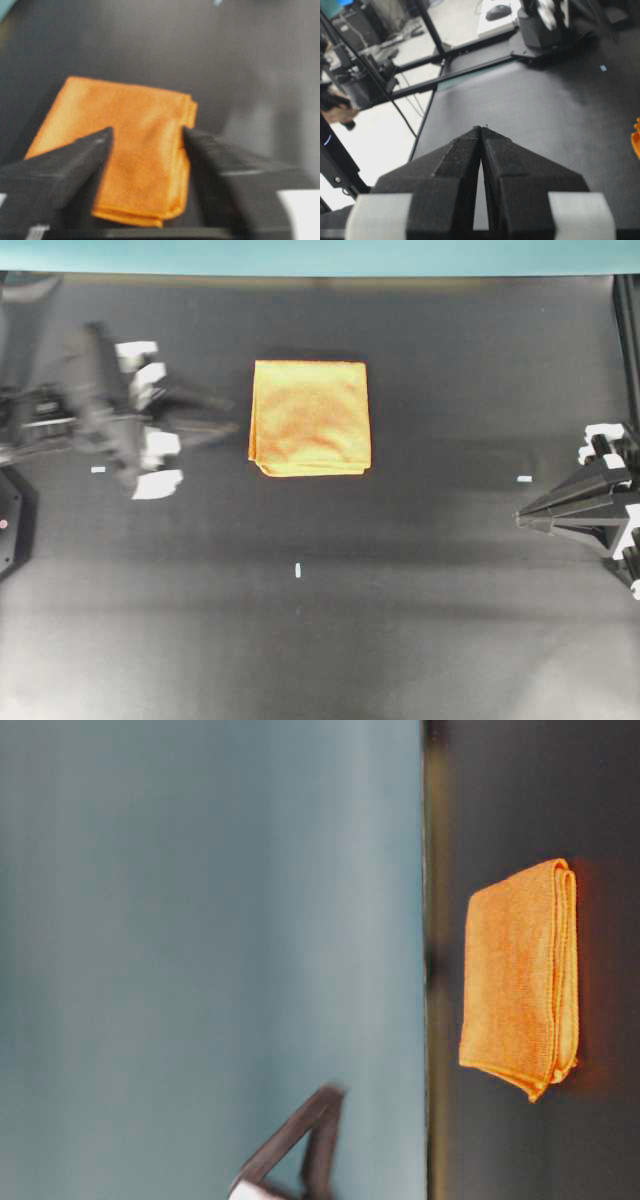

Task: Push an orange cloth with the left arm to wipe the desk.
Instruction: 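Move the left gripper right onto the folded orange cloth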

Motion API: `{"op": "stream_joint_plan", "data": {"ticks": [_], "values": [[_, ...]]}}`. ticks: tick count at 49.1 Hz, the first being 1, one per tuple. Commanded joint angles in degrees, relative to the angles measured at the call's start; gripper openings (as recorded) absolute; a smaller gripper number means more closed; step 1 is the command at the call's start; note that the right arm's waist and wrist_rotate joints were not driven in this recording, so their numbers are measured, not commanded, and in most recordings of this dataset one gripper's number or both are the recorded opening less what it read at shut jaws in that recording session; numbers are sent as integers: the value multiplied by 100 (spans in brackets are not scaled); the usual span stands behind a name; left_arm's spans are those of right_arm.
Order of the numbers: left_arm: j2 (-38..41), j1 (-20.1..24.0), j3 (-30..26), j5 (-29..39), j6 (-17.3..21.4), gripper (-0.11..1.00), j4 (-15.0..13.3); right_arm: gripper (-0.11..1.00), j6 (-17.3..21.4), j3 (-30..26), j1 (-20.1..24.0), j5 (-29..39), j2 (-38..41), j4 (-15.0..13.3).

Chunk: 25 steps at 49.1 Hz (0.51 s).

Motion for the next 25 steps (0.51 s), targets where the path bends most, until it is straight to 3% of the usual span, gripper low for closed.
{"op": "stream_joint_plan", "data": {"ticks": [1,7,25], "values": [[598,158,-413,-70,-88,69,18,0,0,-26,0,-18,26,0],[1248,290,-844,-62,-97,90,18,0,0,0,9,0,18,0],[2602,536,-1907,-62,-264,85,18,0,-9,70,9,0,0,0]]}}
